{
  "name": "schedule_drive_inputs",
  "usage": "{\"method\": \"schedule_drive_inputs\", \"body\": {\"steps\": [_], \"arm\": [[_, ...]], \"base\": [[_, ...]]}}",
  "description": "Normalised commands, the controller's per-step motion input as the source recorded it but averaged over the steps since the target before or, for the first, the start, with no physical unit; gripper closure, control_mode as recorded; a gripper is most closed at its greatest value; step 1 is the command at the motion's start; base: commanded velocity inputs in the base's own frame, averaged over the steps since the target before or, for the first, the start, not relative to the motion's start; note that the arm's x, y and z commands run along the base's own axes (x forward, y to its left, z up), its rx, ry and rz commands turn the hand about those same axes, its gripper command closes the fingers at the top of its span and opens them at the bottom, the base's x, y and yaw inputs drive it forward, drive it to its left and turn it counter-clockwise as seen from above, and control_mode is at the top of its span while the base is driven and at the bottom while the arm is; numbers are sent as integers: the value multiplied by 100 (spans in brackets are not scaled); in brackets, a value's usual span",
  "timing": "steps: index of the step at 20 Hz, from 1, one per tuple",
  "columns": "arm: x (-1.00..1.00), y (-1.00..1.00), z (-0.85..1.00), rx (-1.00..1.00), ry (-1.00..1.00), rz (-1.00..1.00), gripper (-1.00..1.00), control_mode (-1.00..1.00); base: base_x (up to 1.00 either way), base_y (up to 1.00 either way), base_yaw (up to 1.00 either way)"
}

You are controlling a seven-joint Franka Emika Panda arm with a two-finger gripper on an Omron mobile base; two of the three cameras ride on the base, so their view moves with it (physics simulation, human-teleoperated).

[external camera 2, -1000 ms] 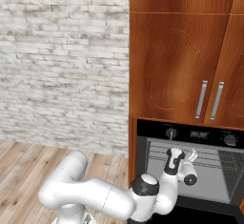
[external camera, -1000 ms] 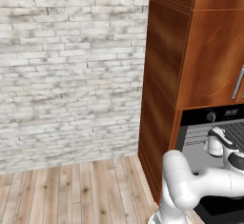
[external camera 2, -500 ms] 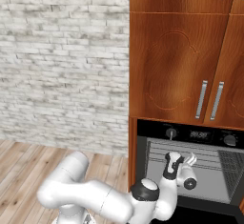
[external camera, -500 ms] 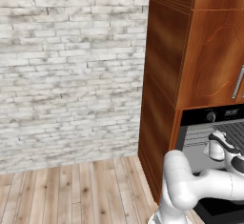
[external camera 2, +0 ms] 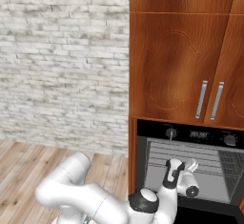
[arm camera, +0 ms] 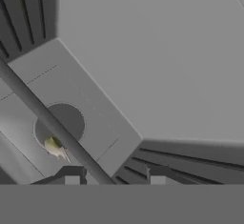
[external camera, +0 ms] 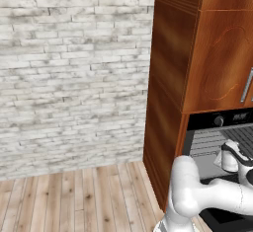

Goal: Take the fish from the oven and place it on the plate on the counter.

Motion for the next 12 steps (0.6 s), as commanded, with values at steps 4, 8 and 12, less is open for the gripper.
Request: {"method": "schedule_drive_inputs", "body": {"steps": [4, 8, 12], "arm": [[-63, -13, -27, 7, 0, 0, 100, -100], [-61, -13, -25, 7, 0, 0, 100, -100], [-61, -12, -25, 7, 0, 0, 100, -100]], "base": [[0, 0, 0], [0, 0, 0], [0, 0, 0]]}}
